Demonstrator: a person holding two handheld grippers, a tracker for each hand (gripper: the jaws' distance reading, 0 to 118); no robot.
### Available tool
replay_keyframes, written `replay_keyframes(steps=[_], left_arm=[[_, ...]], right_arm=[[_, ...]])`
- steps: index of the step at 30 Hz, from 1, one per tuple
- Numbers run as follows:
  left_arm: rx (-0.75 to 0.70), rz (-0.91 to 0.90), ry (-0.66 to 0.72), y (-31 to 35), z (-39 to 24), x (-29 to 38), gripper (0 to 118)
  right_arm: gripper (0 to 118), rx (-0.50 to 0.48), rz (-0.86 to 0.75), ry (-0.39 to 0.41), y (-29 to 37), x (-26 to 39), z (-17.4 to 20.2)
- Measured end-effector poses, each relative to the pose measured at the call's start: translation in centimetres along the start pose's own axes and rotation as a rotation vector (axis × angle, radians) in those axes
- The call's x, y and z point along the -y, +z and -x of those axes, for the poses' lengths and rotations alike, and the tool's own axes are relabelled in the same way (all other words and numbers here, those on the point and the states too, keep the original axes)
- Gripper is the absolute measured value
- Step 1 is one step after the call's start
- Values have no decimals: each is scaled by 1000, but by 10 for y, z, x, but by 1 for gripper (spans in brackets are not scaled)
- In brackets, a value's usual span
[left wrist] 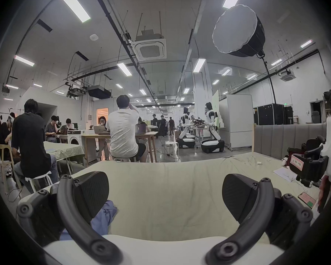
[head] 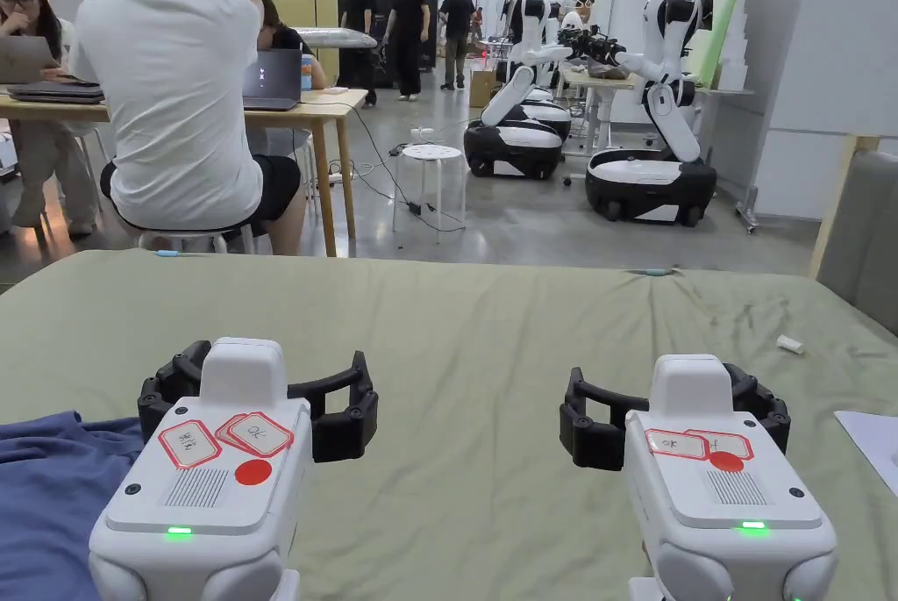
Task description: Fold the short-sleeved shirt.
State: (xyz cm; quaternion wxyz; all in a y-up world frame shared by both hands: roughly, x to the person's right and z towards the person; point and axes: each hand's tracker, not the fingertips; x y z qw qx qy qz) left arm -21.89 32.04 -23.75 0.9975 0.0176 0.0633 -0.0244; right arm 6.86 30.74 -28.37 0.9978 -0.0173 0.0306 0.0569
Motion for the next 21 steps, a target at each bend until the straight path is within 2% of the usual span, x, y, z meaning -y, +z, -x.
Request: replay_keyframes(steps=[21], left_arm=[[16,-6,-17,-1,0,-4,118]], right_arm=[[118,-1,3,7,0,-2,3]])
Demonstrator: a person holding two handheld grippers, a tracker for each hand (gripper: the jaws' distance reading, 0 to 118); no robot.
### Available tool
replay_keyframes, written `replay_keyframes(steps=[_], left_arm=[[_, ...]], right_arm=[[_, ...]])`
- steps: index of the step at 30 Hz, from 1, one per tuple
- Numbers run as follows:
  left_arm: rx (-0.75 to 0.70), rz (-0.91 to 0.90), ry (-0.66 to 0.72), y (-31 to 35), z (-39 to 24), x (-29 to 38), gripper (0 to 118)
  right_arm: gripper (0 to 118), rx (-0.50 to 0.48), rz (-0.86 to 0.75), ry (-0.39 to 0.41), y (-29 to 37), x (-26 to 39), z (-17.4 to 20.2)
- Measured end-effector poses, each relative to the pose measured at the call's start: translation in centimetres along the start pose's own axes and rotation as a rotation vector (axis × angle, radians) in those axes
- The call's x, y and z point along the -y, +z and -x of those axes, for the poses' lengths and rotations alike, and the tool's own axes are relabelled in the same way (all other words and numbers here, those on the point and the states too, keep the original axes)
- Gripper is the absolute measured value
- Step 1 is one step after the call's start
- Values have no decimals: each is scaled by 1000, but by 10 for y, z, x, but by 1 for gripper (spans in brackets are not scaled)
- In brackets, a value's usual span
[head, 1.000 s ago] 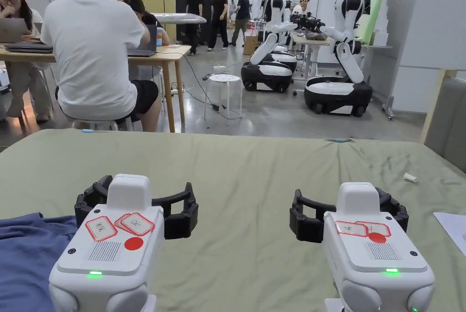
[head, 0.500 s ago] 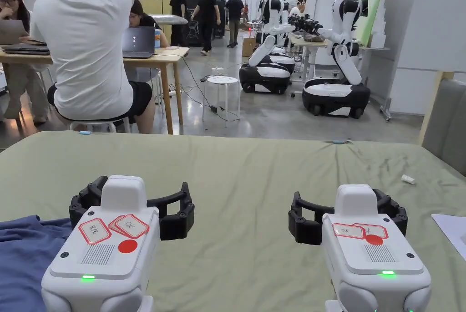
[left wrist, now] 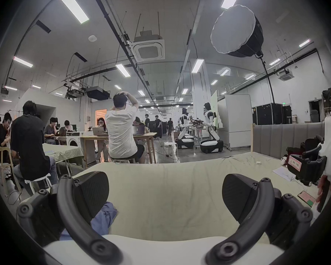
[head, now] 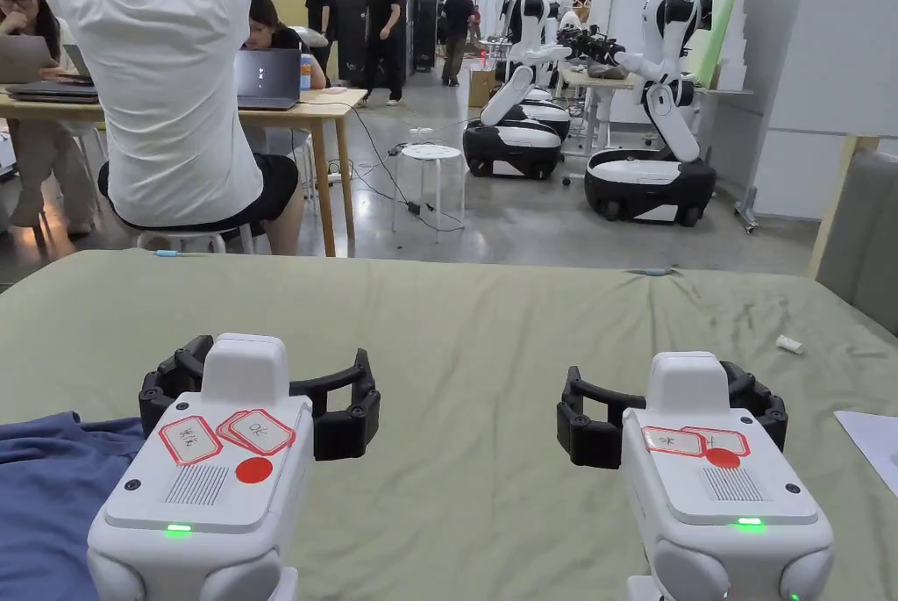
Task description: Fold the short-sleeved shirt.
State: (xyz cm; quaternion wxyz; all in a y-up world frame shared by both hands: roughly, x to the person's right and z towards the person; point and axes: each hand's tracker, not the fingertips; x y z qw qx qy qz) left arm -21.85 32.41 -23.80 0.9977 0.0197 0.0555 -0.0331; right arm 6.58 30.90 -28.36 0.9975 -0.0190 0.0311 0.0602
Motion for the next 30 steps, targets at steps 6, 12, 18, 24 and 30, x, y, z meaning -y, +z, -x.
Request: replay_keyframes(steps=[6,12,18,24,30], left_arm=[[-5,2,-9,0,-1,0,118],[-6,0,-12,1,-2,-1,118],[-8,-4,-10,2,-2,-1,118],[-8,-6,-6,3,-2,-2,118],[-4,0,-14,2,-3,-1,118]], right_arm=[[118,-3,3,0,0,-1,0],[118,-17,15,-13,0,-1,-2],[118,-8,16,-12,3,-2,-4],[118,-31,34,-64,2,-2,-8],[118,-23,9,13,3,-1,0]])
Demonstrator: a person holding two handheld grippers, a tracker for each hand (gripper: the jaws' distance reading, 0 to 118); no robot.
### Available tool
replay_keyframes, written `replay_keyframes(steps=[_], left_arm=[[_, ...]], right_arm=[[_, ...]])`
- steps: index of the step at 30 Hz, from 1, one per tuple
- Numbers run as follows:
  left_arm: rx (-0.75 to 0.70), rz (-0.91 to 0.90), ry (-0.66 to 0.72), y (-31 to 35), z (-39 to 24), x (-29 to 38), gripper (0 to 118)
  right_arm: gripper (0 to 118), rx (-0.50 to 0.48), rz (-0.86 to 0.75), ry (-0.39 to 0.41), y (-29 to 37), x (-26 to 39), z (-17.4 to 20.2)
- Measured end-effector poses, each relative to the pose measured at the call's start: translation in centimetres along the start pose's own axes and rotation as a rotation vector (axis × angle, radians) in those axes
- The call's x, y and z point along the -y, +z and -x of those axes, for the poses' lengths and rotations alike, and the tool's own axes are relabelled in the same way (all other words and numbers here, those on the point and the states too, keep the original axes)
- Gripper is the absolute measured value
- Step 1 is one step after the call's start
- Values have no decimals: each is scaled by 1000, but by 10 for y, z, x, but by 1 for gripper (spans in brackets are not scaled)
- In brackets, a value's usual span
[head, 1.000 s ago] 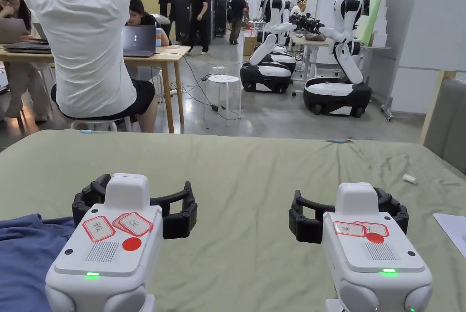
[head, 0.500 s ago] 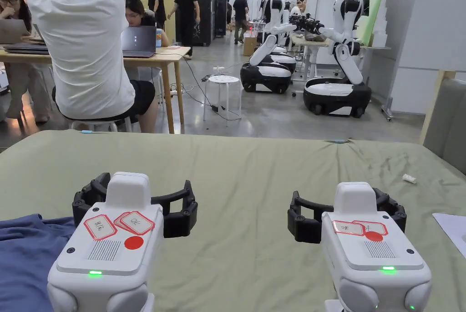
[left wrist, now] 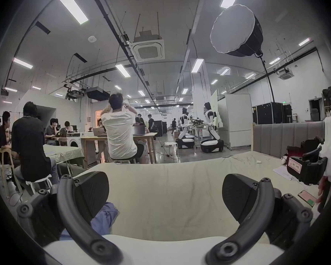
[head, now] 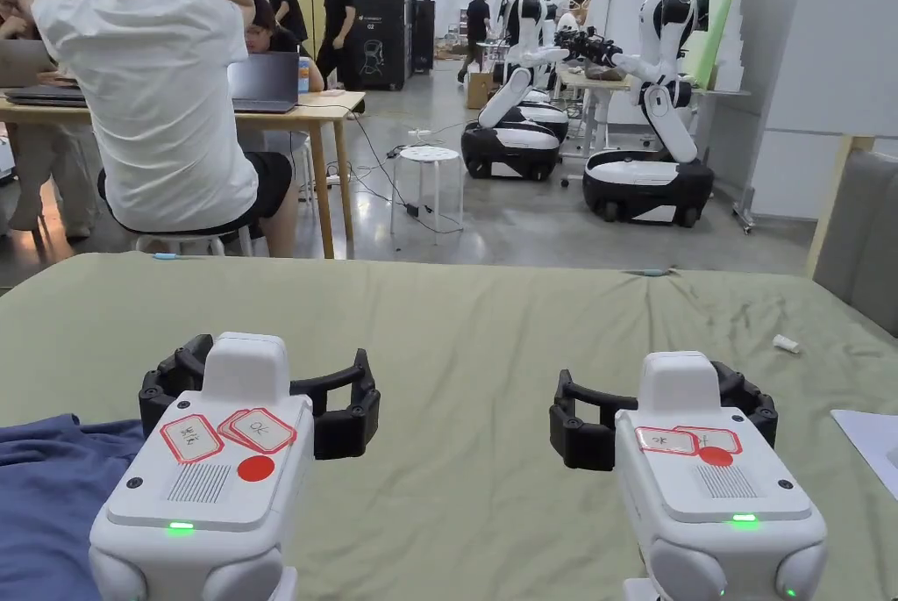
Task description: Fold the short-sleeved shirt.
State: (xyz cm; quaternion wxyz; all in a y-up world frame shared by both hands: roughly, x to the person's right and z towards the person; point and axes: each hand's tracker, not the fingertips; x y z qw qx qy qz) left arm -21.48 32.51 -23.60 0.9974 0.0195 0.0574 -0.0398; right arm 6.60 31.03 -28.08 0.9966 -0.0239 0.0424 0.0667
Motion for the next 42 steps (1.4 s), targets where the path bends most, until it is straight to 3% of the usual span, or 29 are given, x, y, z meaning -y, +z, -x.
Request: replay_keyframes(steps=[19,42], left_arm=[[7,2,-2,-3,-1,-2,118],[21,9,25,0,1,3,118]], right_arm=[[118,15,-2,-53,1,-6,-7],[118,25,22,-32,-1,-1,-4]])
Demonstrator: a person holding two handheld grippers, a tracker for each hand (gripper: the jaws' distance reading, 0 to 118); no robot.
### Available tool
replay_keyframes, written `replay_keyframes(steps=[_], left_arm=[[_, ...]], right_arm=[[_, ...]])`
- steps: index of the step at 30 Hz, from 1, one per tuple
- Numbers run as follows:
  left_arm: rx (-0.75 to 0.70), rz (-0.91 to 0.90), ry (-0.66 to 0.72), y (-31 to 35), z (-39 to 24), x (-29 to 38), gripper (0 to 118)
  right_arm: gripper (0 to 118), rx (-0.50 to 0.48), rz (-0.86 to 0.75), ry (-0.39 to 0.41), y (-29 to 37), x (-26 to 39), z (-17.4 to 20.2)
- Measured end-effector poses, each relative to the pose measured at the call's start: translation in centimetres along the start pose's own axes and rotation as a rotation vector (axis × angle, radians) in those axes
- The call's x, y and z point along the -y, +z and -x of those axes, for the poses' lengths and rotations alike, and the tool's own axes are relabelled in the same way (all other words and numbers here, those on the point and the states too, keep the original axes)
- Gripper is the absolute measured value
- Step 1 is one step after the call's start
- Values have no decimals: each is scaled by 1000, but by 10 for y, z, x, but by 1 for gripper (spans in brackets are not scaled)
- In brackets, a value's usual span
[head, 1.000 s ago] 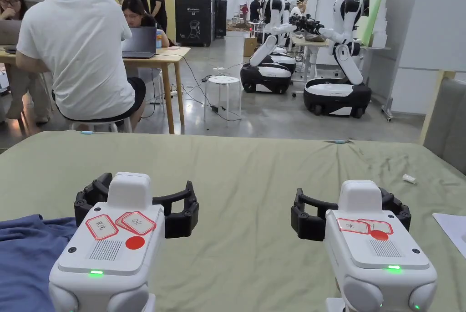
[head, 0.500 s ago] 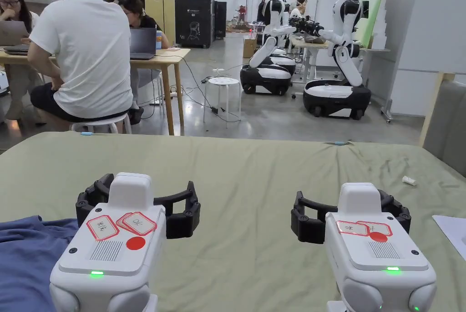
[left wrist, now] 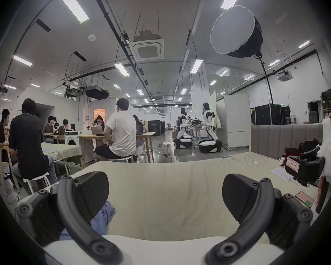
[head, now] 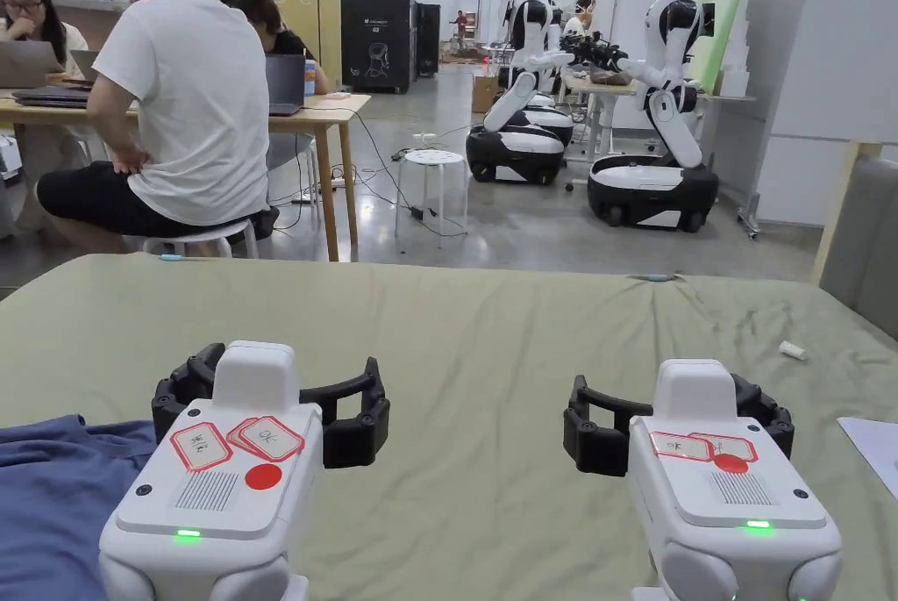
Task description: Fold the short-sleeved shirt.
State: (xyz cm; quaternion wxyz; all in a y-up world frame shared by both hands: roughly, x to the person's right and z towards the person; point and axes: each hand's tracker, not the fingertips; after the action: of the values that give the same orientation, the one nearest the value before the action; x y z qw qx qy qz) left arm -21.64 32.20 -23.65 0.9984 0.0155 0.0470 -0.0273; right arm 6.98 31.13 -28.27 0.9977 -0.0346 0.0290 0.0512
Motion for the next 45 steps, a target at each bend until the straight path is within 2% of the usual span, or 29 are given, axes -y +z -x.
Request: replay_keyframes(steps=[7,9,10,11,12,13,14,17,19,23,27,33,37,42,45], left_arm=[[-3,8,4,-1,-1,2,118],[-2,6,12,-1,0,2,114],[8,3,19,0,0,2,96],[10,-1,22,0,-1,2,67],[14,-5,21,1,-1,2,17],[-2,-9,0,0,-4,2,0],[-11,-17,-18,-1,-6,3,0],[30,-7,4,-3,0,2,0],[-2,-13,-15,-4,1,3,0],[-37,13,-5,2,24,6,0],[-157,40,9,23,70,12,0],[-408,50,17,85,160,18,0],[-563,95,48,124,210,35,0],[-594,168,57,133,234,60,0],[-502,283,91,107,240,67,0]], right_arm=[[118,13,-6,4,2,1,-2],[116,13,-3,8,3,1,-2],[98,7,-6,-2,4,1,-4],[72,3,-10,-15,4,2,-5],[30,3,-9,-14,4,2,-5],[2,33,-8,8,4,2,-4],[1,85,-14,48,4,2,-2],[0,-10,1,-8,1,-5,-5],[0,33,-8,22,1,-3,0],[0,-20,2,17,1,-10,17],[0,-139,-6,45,-12,-13,67],[0,-415,-4,12,-6,-20,178],[0,-546,6,34,1,-9,236],[0,-595,31,59,-5,9,270],[0,-601,46,66,-7,9,277]])
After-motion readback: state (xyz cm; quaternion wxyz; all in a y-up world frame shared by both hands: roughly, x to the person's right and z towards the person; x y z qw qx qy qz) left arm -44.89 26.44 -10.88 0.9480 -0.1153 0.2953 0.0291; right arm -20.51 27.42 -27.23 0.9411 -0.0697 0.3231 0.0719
